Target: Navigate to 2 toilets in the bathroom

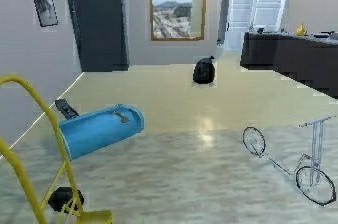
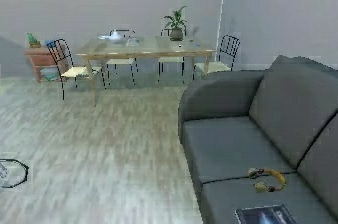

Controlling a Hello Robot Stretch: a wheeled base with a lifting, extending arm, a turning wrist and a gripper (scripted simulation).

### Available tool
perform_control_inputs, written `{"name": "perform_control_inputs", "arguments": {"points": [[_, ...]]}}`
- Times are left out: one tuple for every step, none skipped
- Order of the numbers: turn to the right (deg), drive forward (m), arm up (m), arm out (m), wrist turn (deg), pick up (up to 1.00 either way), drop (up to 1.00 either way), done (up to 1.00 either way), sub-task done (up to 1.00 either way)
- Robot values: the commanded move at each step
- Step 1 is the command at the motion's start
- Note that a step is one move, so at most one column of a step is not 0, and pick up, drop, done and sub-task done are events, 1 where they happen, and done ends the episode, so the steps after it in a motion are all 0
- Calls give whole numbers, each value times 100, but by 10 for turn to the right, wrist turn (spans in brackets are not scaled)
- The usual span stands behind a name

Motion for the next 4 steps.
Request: {"name": "perform_control_inputs", "arguments": {"points": [[0,15,0,0,0,0,0,0,0],[330,0,0,0,0,0,0,0,0],[0,20,0,0,0,0,0,0,0],[-210,0,0,0,0,0,0,0,0]]}}
